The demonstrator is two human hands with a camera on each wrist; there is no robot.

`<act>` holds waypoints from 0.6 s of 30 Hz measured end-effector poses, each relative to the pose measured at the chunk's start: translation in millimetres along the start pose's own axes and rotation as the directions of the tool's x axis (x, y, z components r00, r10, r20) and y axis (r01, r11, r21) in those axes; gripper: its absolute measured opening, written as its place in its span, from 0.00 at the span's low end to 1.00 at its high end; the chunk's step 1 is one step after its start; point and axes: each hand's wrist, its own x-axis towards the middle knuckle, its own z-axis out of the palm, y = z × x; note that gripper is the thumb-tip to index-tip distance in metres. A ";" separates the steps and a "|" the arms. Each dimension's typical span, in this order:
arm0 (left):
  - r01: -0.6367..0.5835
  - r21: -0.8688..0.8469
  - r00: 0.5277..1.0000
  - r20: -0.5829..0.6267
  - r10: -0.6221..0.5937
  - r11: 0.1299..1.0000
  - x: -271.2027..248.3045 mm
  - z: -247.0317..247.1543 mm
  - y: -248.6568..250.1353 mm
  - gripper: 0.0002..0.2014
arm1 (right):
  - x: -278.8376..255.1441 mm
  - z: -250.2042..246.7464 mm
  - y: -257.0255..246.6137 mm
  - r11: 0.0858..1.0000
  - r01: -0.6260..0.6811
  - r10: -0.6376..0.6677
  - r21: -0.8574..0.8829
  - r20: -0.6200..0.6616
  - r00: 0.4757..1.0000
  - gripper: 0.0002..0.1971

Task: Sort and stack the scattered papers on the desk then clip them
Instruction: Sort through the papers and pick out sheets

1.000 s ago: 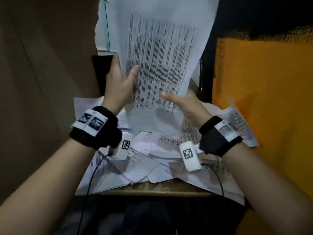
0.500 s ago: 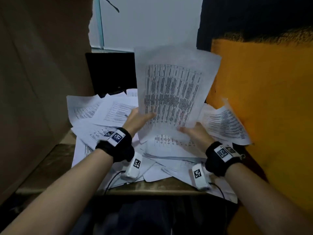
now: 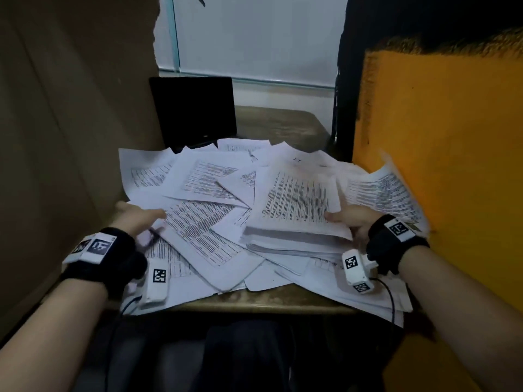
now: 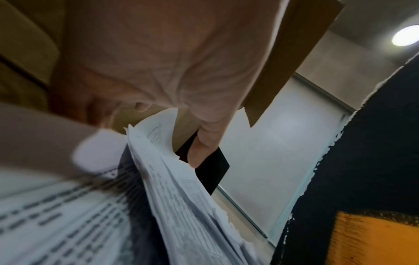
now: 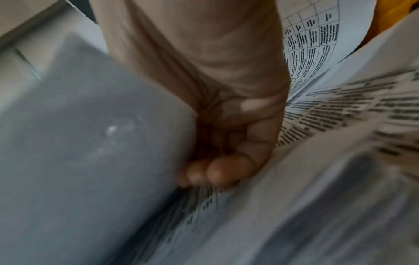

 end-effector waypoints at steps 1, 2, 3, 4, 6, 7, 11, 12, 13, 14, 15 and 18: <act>-0.015 -0.011 1.000 0.018 0.016 1.000 -3.2 0.2 1.5 0.52 | -0.9 2.3 1.5 1.000 0.002 -0.002 0.031 0.015 1.000 0.16; -0.014 -0.031 0.999 0.049 0.015 0.999 -4.4 2.9 1.8 0.51 | -2.3 3.0 2.5 0.999 0.012 -0.014 0.052 0.035 0.999 0.18; -0.037 -0.072 0.996 0.083 0.043 0.997 -3.7 6.3 0.6 0.47 | -1.4 2.2 4.4 0.996 0.021 -0.026 0.085 0.065 0.998 0.20; -0.046 -0.136 0.991 0.115 0.062 0.990 -3.7 10.0 -0.8 0.39 | -3.9 1.7 4.5 0.994 0.020 -0.030 0.106 0.095 0.995 0.20; -0.086 -0.194 0.972 0.198 0.125 0.977 -14.1 15.1 -1.2 0.19 | -1.1 -2.6 10.5 0.991 0.026 -0.040 0.135 0.103 0.994 0.22; -0.099 -0.181 0.963 0.231 0.140 0.979 -13.8 20.0 -3.4 0.16 | 2.2 -4.7 13.7 0.987 0.028 -0.042 0.158 0.091 0.995 0.23; -0.202 -0.110 0.968 0.127 0.216 0.973 -26.4 26.2 7.5 0.16 | 12.0 -5.7 19.4 0.997 0.012 -0.016 0.073 0.061 0.998 0.25; -0.237 -0.107 0.969 0.051 0.243 0.966 -32.0 22.8 15.8 0.17 | 14.0 -5.3 19.8 0.999 0.004 -0.005 0.041 0.040 0.999 0.25; -0.305 -0.074 0.952 -0.019 0.305 0.949 -38.8 17.5 25.5 0.18 | 17.3 -5.6 20.8 1.000 -0.017 0.017 0.018 0.014 1.000 0.24; -0.368 -0.038 0.928 -0.083 0.364 0.929 -45.1 9.1 36.8 0.20 | 18.7 -6.3 21.4 0.999 -0.043 0.042 -0.020 -0.015 0.999 0.22; -0.450 0.030 0.880 -0.151 0.450 0.892 -54.0 -1.4 49.5 0.19 | 20.9 -7.6 22.0 0.995 -0.068 0.065 -0.075 -0.042 0.997 0.20; -0.658 0.216 0.655 -0.308 0.690 0.721 -74.8 -27.3 84.4 0.12 | 21.8 -7.3 9.8 0.919 -0.059 0.013 -0.389 -0.120 0.993 0.18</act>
